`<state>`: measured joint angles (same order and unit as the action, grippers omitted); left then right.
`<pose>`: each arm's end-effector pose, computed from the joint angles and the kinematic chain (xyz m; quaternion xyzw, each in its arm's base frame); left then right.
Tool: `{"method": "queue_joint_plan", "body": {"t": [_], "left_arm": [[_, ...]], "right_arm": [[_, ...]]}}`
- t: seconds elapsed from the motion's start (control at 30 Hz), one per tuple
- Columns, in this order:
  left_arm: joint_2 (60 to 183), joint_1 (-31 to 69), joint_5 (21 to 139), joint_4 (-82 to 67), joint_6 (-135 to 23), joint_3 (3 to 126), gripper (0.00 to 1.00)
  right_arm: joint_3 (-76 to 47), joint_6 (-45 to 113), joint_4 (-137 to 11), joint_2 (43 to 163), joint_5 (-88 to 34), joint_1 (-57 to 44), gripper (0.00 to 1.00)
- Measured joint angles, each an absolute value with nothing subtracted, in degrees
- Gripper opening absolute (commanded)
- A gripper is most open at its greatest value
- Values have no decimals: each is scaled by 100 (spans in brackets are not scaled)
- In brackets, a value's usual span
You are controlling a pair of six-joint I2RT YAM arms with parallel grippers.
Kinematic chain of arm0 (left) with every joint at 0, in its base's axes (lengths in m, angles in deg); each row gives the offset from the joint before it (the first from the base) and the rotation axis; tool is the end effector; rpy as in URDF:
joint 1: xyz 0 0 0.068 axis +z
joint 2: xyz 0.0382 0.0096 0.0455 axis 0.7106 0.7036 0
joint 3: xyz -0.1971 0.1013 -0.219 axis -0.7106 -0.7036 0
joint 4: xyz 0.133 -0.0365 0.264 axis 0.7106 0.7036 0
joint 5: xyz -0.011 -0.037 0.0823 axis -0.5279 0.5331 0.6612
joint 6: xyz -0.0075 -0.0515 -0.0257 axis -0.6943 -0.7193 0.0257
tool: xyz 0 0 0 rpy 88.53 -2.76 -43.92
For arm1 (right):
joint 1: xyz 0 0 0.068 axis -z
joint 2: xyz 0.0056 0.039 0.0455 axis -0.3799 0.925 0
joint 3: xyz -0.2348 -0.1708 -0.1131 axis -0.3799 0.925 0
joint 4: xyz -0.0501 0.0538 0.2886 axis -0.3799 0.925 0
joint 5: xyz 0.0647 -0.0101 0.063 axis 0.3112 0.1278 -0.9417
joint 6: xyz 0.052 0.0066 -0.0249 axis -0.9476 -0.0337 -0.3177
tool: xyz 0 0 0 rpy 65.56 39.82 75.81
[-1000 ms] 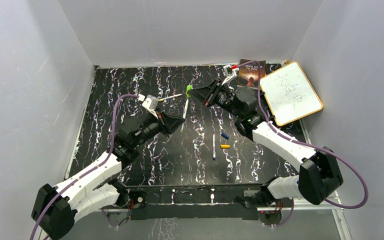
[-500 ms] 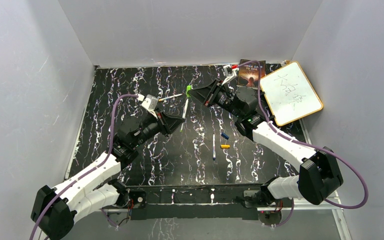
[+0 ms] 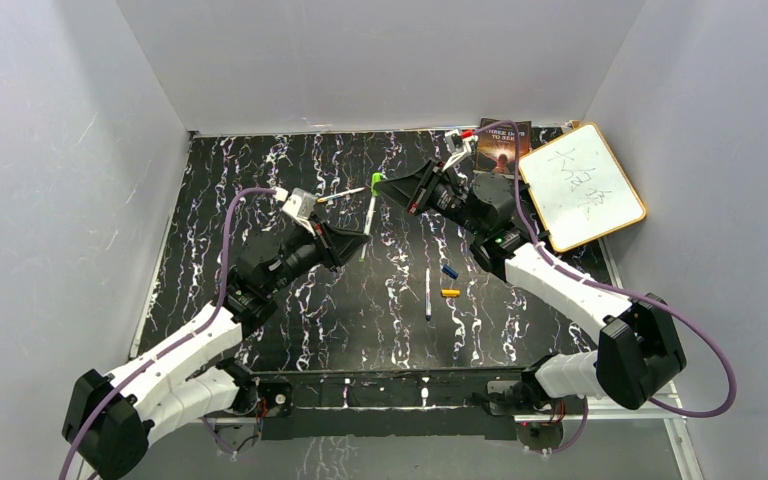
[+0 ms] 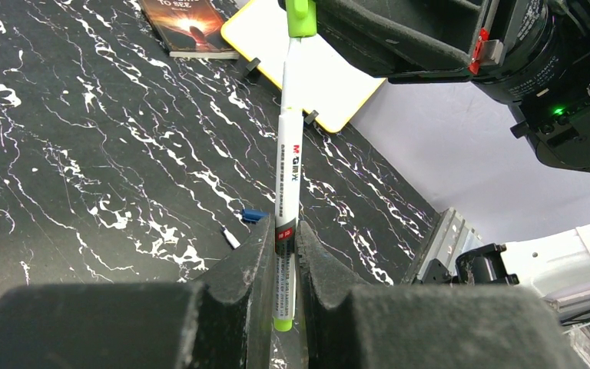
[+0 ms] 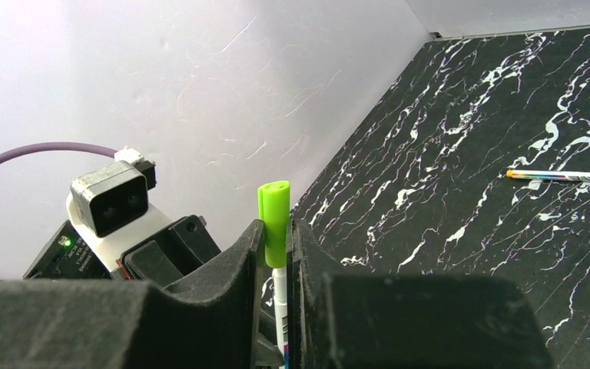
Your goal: Insert the pens into the pen caps
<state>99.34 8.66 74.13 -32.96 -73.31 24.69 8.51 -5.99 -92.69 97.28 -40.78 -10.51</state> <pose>0.1850 -0.1499 0.3253 0.1334 0.6509 -0.4708 0.5804 0.2775 0.1974 0.3669 -0.0592 0.6658 0.5653 0.4833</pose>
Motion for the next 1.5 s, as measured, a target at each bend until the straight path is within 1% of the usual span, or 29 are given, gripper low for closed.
{"method": "queue_joint_plan", "body": {"t": [0.53, 1.1, 1.5], "left_arm": [[10177, 842, 7397, -3418, -7397, 2574, 0], [10153, 840, 7758, -3654, -7574, 2576, 0], [10466, 827, 7893, -4010, -7705, 2576, 0]], "right_arm": [[851, -606, -9426, 9840, -4117, -1019, 0], [873, -606, -9422, 9840, -4146, -1021, 0], [1057, -650, -9575, 9838, -4091, -1032, 0]]}}
